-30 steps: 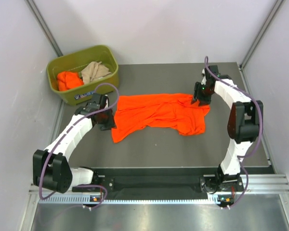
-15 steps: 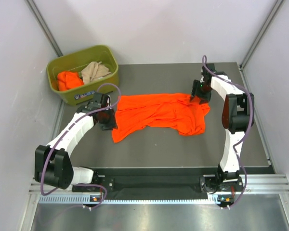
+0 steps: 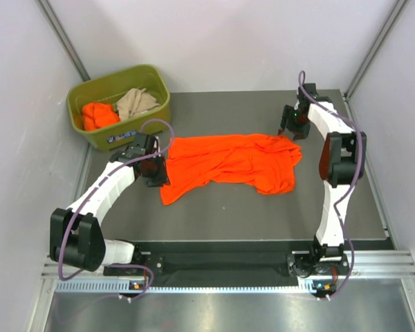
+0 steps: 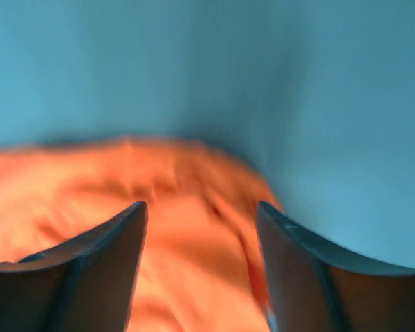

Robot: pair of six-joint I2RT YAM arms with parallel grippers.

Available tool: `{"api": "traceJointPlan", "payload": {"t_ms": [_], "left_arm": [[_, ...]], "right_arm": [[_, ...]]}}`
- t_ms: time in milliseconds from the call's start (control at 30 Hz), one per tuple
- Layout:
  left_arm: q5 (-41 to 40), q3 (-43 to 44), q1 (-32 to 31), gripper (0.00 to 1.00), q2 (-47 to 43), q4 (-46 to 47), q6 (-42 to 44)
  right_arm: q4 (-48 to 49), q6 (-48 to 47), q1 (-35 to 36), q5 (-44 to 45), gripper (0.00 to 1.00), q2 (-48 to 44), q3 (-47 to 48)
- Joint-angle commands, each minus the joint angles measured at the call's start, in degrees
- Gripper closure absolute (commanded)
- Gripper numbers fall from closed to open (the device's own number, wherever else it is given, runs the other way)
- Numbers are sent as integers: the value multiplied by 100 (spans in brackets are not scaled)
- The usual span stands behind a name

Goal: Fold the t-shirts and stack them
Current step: Flatten the tshirt out

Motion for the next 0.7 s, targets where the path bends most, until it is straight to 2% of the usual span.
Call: {"api": "traceJointPlan", "payload": {"t_ms": [0,100,200,267,467,667], "left_arm": [[75,17,13,65,-69,251,48],[154,17,13,64,-16,312,22],[215,52,22,65,37,330,13],[233,79,22,65,63,322,21],[268,193,22,65,98,234,65],[286,210,22,65,134,216,39]], "right_arm": [[-50,-349,103,340,37,-1254,-754],[117,-437,103,340,50,-2053,-1624],[302,-455,103,297,57,-2336,-2196],[469,-481,112,130,57,-2363,-2443],[495,-639,112,-327,54,-2021,-2400],[522,-762,112,-214,53,-1643,-2207]]}}
